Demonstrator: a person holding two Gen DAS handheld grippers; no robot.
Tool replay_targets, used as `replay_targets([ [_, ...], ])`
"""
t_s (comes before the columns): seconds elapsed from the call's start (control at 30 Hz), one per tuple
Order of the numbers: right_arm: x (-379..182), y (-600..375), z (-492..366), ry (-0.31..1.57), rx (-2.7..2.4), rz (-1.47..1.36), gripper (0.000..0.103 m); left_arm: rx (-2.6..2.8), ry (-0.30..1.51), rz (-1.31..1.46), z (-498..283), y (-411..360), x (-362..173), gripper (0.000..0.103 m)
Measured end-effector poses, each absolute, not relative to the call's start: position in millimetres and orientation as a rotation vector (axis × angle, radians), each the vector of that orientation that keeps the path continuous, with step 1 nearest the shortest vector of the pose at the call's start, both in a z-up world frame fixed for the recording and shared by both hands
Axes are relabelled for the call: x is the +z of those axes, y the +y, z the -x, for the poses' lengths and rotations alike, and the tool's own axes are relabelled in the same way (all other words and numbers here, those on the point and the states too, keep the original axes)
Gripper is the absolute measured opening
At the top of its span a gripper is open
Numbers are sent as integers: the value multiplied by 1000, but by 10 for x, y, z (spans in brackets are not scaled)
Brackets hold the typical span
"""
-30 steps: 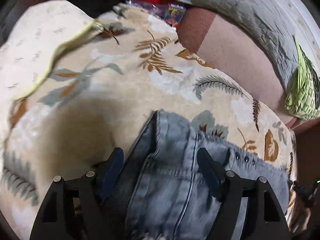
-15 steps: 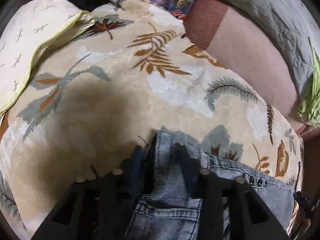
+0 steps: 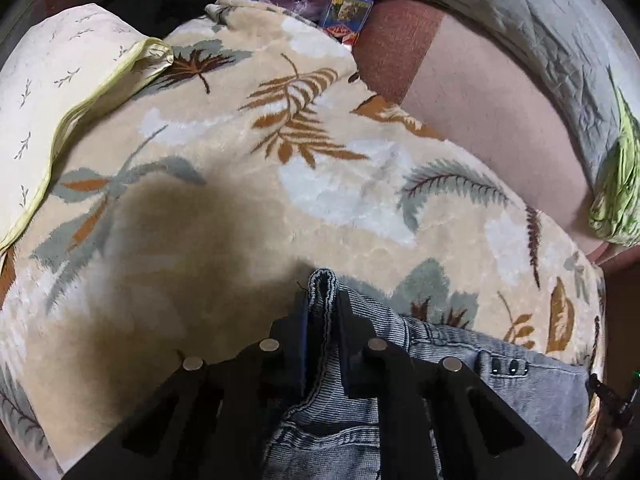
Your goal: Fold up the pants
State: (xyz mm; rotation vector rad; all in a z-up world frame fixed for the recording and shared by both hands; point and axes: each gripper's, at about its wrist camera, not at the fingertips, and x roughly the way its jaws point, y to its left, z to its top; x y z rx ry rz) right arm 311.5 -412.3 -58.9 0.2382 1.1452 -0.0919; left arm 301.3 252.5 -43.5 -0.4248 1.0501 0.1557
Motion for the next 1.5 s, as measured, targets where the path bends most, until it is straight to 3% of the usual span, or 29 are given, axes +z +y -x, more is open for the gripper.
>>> replay_targets([
  [0.23, -368, -4083, -3054, 1084, -81, -245, 18, 101, 975, 472, -2855, 2552, -150, 12],
  [0.47, 291, -4100, -2733, 957, -46, -280, 18, 9, 867, 526, -2399, 2571, 432, 12],
  [0.7, 1031, -4179, -1851, 781, 39, -338, 18, -85, 729, 548, -1197, 2723, 1021, 12],
  [0.87, 1007, -4248, -727, 754, 99, -368, 18, -144, 787, 544, -192, 2845, 778, 12],
  [0.97, 390, -4206, -164, 941, 134, -334, 31, -129, 1025, 492, 95, 2891, 246, 15],
  [1.03, -20, -4263, 76, 1081, 122, -379, 58, -28, 1100, 487, 215, 2999, 59, 16],
  [1.13, -210, -4416, 387, 1112, 70, -452, 63, 62, 1065, 474, 247, 3081, 174, 20],
  [1.27, 75, -4538, 380, 1009, 27, -518, 64, 5, 968, 387, 131, 2690, 488, 55],
  [1.5, -29, -4375, -417, 1087, 47, -563, 63, -35, 1010, 234, -189, 1928, 110, 57],
])
